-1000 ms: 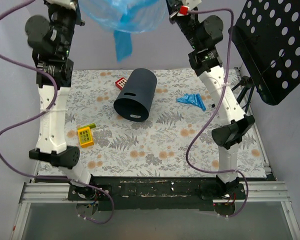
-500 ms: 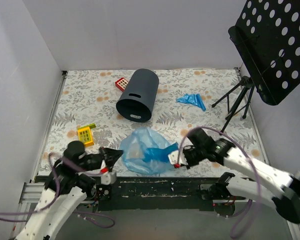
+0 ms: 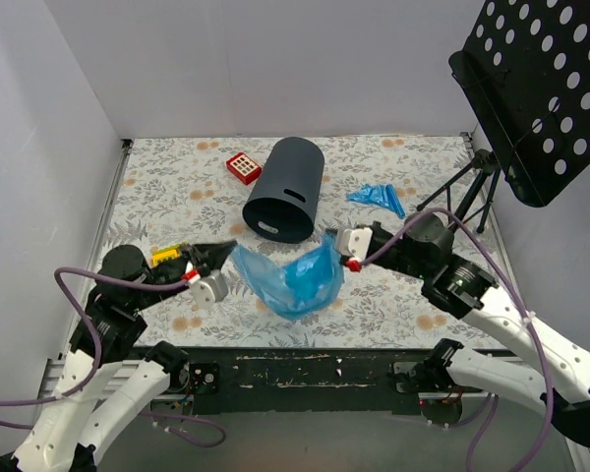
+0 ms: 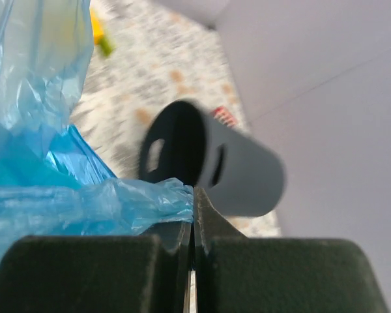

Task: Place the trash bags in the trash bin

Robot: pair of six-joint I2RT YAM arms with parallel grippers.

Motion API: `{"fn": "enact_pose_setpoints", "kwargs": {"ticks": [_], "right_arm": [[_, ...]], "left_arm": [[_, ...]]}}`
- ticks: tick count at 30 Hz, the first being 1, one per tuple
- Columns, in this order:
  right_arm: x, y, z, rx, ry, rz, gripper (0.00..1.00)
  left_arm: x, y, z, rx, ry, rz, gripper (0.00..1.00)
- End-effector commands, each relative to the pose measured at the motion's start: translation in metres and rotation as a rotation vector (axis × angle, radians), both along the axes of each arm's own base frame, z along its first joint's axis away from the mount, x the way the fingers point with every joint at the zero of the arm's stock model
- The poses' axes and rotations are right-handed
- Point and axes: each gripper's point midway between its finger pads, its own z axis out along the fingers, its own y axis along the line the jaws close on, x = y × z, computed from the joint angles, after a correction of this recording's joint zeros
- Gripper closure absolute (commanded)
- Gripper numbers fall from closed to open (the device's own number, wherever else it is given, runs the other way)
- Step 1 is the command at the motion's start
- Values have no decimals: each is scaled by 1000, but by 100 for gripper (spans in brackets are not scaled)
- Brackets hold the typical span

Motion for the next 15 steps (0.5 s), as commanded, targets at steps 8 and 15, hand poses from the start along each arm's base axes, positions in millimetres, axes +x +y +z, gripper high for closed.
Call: {"fn": "enact_pose_setpoints", "kwargs": {"ticks": [8,15], "right_arm": [[21,-43,458,1003,-1106,-348,99],[152,-18,451,680,-1124,-618,99]], "left_arm": [[91,55,397,-662,-1042,552,100],[150,76,422,-718,-1140,829,100]]}}
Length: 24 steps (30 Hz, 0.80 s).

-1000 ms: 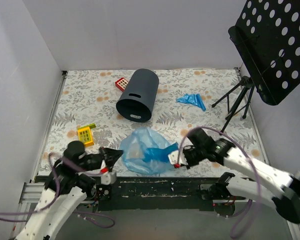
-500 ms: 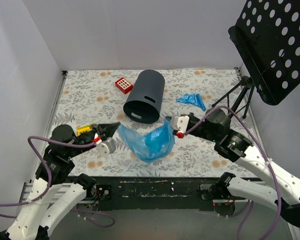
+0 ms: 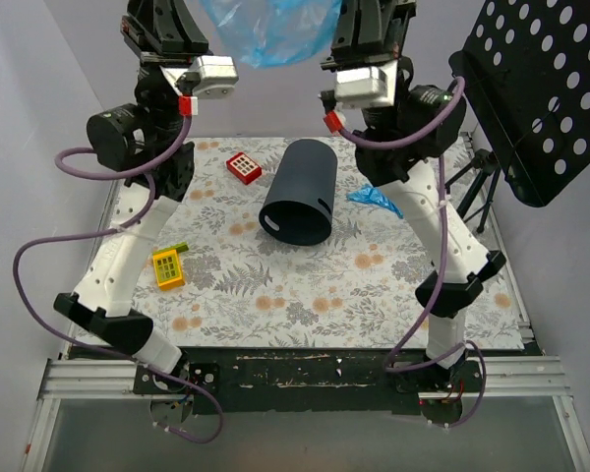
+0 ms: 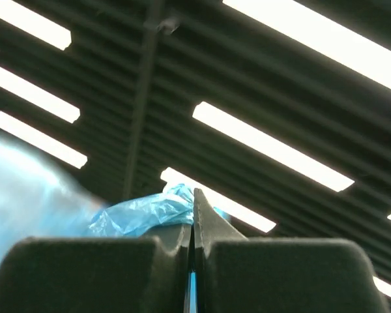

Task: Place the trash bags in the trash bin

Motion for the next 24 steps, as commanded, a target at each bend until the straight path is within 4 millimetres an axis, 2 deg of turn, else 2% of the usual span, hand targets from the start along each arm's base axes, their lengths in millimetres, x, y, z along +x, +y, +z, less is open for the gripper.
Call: {"fn": "enact_pose_setpoints", "kwargs": {"ticks": [1,2,3,4,5,6,7,8,9,11,13,15,20,24], "right_arm": [[210,21,-187,-514,785,-278,99],[253,16,-342,-729,1193,-479,99],[237,8,-453,-936,1505,-455,99],[193,2,-492,-918,1762,-178,99],[146,-9,-553,-968,1987,30,99],[107,-20,-573,-983,2066,122,99],[78,-25,-579,-1023,2055,164,99],[55,-26,-570,-1020,1987,241,99],[39,-27,-549,-973,1905,304,99],[24,-28,-508,-875,1700,357,99],[20,-27,-466,-814,1497,375,99],[27,-27,-451,-776,1484,367,99],[60,-24,-445,-634,1640,340,99],[86,-19,-422,-439,1644,371,99]], "left_arm": [[110,27,-118,1,545,133,100],[133,-14,-261,416,1018,42,100],[101,-25,-370,662,1294,-27,100],[44,-27,-460,806,1557,-144,100],[-3,-23,-489,862,1653,-232,100],[-37,-26,-503,861,1713,-333,100],[-64,-25,-494,804,1716,-404,100],[-79,-26,-482,725,1729,-463,100],[-87,-26,-473,657,1742,-495,100],[-89,-23,-456,525,1751,-503,100],[-79,-18,-448,420,1761,-466,100],[-71,-12,-446,350,1762,-420,100],[-61,-5,-437,228,1745,-384,100],[-25,14,-410,45,1639,-254,100]]}}
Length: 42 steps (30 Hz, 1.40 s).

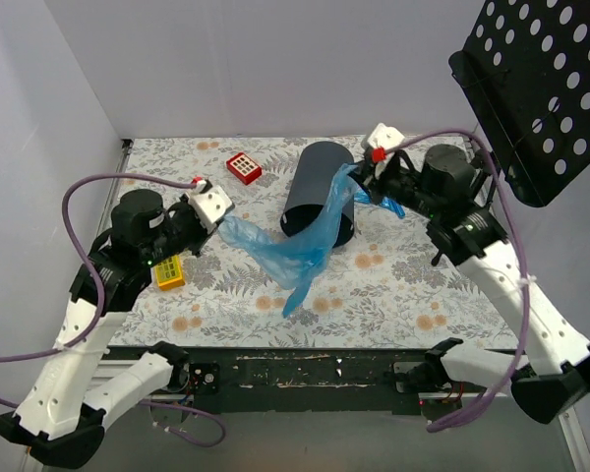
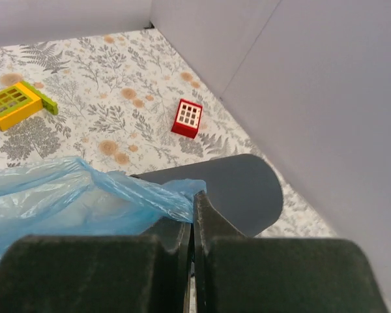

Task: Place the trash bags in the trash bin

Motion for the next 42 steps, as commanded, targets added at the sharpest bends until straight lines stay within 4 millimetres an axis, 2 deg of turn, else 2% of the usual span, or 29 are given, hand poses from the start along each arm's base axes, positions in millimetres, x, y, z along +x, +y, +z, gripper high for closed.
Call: {"fn": "enact_pose_setpoints", "kwargs": {"ticks": [1,3,5,6,8,10,11,12,13,14,15,16,17,18,20,21,22,23,24,25,26,27,28,30,34,36,39,41,42], "right_arm": [[47,11,-28,88,183,-141,99],[72,12,-25,124,221,-232,99],[101,25,-17,130,225,-254,99],[126,14,-20,147,246,-388,99],[161,30,-10,119,190,-393,99],[193,40,47,179,69,-415,99],[204,40,85,224,-17,-428,99],[208,38,139,306,-151,-437,99],[206,30,188,392,-294,-455,99],[183,12,252,533,-494,-470,99],[153,-7,299,633,-684,-487,99],[106,-22,340,737,-907,-450,99],[55,-32,368,774,-1121,-409,99],[19,-29,383,749,-1255,-352,99],[-35,-27,397,752,-1423,-381,99],[-40,-29,393,766,-1391,-436,99],[-25,-20,368,701,-1260,-505,99],[54,44,247,368,-924,-402,99],[72,84,103,-41,-595,-93,99],[17,104,-87,-470,-230,320,99],[-71,73,-206,-780,19,698,99],[-143,35,-260,-842,262,856,99],[-166,29,-270,-742,417,785,99],[-172,24,-239,-526,391,651,99],[-157,20,-178,-387,170,539,99],[-149,20,-162,-375,128,502,99],[-138,18,-142,-381,97,442,99],[-123,17,-120,-340,60,355,99],[-110,20,-98,-277,12,291,99]], "left_arm": [[51,27,33,-69,-109,300,100],[76,47,42,-42,-168,434,100],[103,71,49,12,-220,601,100],[121,82,50,52,-239,686,100],[151,108,75,64,-305,795,100],[180,131,123,-7,-398,877,100],[186,139,165,-66,-495,914,100],[192,143,203,-109,-590,930,100],[186,146,256,-170,-726,935,100],[181,146,301,-228,-853,929,100],[168,144,348,-296,-975,901,100],[137,142,403,-376,-1156,856,100],[113,139,437,-423,-1305,813,100],[87,134,463,-451,-1450,760,100],[40,121,487,-516,-1625,641,100],[38,110,479,-552,-1594,595,100],[35,101,461,-586,-1495,550,100],[79,40,385,-447,-1216,291,100],[114,-28,221,-150,-790,-34,100],[73,-64,58,206,-467,-393,100],[-27,-47,-104,554,-99,-805,100],[-80,-37,-136,498,31,-809,100],[-90,-44,-143,347,145,-687,100],[-95,-41,-114,231,131,-579,100],[-59,-41,-61,136,97,-335,100],[-55,-41,-53,129,77,-322,100],[-59,-34,-57,142,85,-307,100],[-51,-26,-55,149,57,-243,100],[-39,-18,-46,144,4,-163,100]]}}
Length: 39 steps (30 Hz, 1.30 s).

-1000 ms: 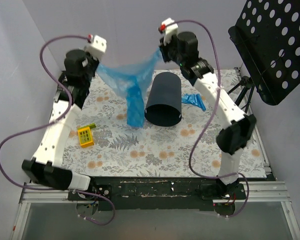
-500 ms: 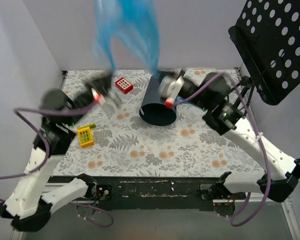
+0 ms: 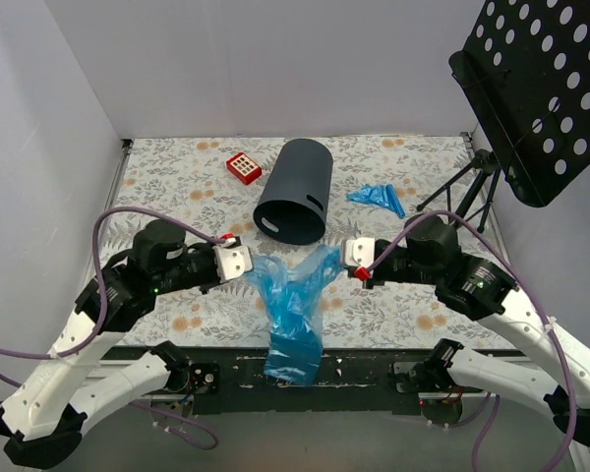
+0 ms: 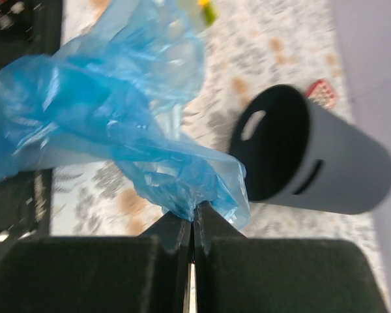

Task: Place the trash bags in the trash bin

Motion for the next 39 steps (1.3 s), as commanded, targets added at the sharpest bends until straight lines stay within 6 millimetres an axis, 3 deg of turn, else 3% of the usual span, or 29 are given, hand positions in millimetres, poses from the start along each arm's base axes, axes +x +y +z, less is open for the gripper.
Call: {"fn": "enact_pose_setpoints", "kwargs": {"ticks": [1,3,4,6,8,10,11,13,15,17,18,20,21,22,23,24,25,26,27,28,29,30,31,32,33,34,36,39], "right_arm": [[44,2,65,191,-128,-216,99],[61,3,123,350,-320,-259,99],[67,5,151,402,-434,-253,99],[72,6,230,567,-689,-255,99],[75,6,296,676,-923,-271,99],[72,-2,360,802,-1109,-319,99],[67,-8,391,875,-1193,-342,99],[49,-26,450,1036,-1318,-369,99],[32,-42,490,1193,-1411,-396,99],[27,-46,518,1277,-1494,-416,99],[25,-48,529,1318,-1530,-427,99],[35,-49,549,1375,-1587,-467,99],[65,-50,551,1346,-1587,-512,99],[123,-39,539,1239,-1511,-574,99],[202,-13,500,1007,-1402,-653,99],[296,4,422,668,-1262,-776,99],[359,9,330,321,-1079,-845,99],[385,-5,240,103,-783,-891,99],[374,-23,185,79,-461,-827,99],[344,-27,131,51,-185,-713,99],[304,-31,80,-38,-25,-638,99],[262,-36,34,-147,64,-557,99],[234,-38,28,-139,76,-516,99],[219,-37,50,-17,1,-503,99],[205,-39,72,98,-52,-516,99],[191,-41,98,215,-152,-507,99],[171,-41,133,338,-290,-491,99],[176,-42,144,359,-249,-570,99]], "left_arm": [[29,24,26,-56,-112,229,100],[60,34,86,-162,-332,334,100],[73,35,127,-210,-482,350,100],[88,44,216,-333,-771,429,100],[81,58,302,-443,-1104,482,100],[62,65,367,-502,-1419,502,100],[58,62,391,-508,-1533,501,100],[33,71,453,-579,-1734,529,100],[21,74,493,-641,-1851,555,100],[9,77,524,-719,-1944,578,100],[6,75,537,-751,-1988,576,100],[17,66,548,-767,-2035,562,100],[49,67,546,-751,-1984,582,100],[136,70,527,-640,-1778,635,100],[237,83,470,-347,-1498,758,100],[326,95,364,-1,-1154,906,100],[353,107,246,206,-730,941,100],[329,104,163,264,-367,812,100],[291,90,129,153,-109,698,100],[262,80,97,63,103,702,100],[233,77,87,9,174,714,100],[196,62,43,29,300,589,100],[167,56,42,7,259,498,100],[151,56,57,-46,142,479,100],[152,59,72,-141,24,518,100],[147,65,101,-256,-120,555,100],[135,72,118,-334,-261,563,100],[148,76,101,-317,-141,654,100]]}}
